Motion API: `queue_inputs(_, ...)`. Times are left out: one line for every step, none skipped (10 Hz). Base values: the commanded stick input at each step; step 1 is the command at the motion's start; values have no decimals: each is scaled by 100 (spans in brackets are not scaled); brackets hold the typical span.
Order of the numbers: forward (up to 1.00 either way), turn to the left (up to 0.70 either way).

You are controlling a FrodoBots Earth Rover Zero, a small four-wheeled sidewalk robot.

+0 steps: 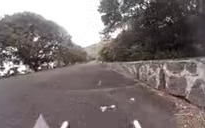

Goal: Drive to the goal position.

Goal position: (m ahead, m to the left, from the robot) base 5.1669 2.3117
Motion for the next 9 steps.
queue_inputs(50, 0)
queue_inputs(50, 0)
queue_inputs(50, 0)
queue_inputs(50, 0)
queue_inputs(50, 0)
queue_inputs(50, 0)
queue_inputs(50, 0)
queue_inputs(50, 0)
queue_inputs(50, 0)
